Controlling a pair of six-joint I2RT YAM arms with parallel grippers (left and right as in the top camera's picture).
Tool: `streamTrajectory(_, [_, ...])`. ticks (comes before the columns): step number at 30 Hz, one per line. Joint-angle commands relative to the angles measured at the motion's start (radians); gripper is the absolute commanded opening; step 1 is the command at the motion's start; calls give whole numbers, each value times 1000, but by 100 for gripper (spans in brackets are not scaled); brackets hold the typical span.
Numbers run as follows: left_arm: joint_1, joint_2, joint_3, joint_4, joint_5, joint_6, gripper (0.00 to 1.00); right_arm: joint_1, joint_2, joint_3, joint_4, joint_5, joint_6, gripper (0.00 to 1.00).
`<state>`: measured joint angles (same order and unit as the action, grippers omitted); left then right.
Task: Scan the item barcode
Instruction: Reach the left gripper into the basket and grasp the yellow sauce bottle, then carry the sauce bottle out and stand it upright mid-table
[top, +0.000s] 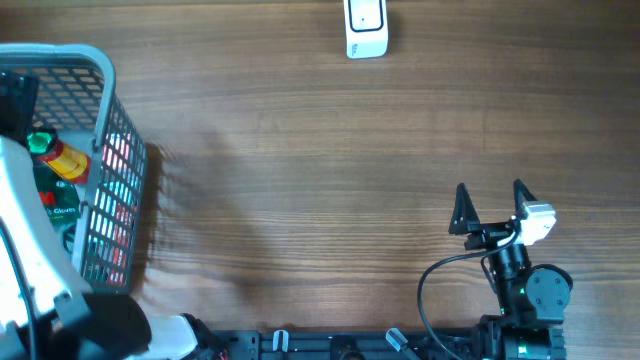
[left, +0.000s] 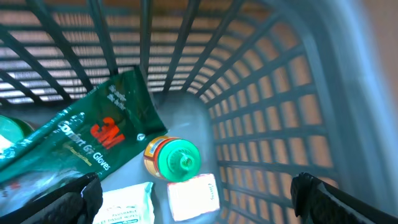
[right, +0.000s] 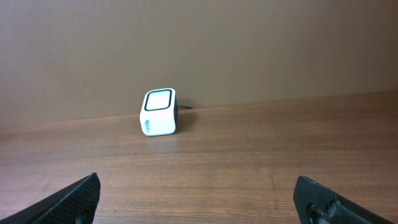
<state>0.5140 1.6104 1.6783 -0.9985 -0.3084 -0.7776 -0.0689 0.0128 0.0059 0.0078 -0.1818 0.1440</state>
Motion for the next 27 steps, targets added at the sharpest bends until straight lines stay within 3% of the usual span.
streamTrajectory(1, [6,117,14,-3,-11,-42,100,0,-8,0,5,2,-11,100])
streamTrajectory(10, [12,286,14,17,-18,-42,100,0,-8,0,5,2,-11,100])
streamTrajectory(11, [12,298,10,16,-18,-42,97,0,-8,0,5,2,-11,100])
streamTrajectory(15, [12,311,7,-2,-18,-41,59,0,-8,0,5,2,-11,100])
streamTrajectory(18, [12,311,7,-52,-19,-42,38,0,-8,0,5,2,-11,100])
streamTrajectory(20, [12,311,7,-84,-19,-41,31,0,-8,0,5,2,-11,100])
streamTrajectory(27, [13,168,71,-114,-34,-11,31,0,-8,0,5,2,-11,100])
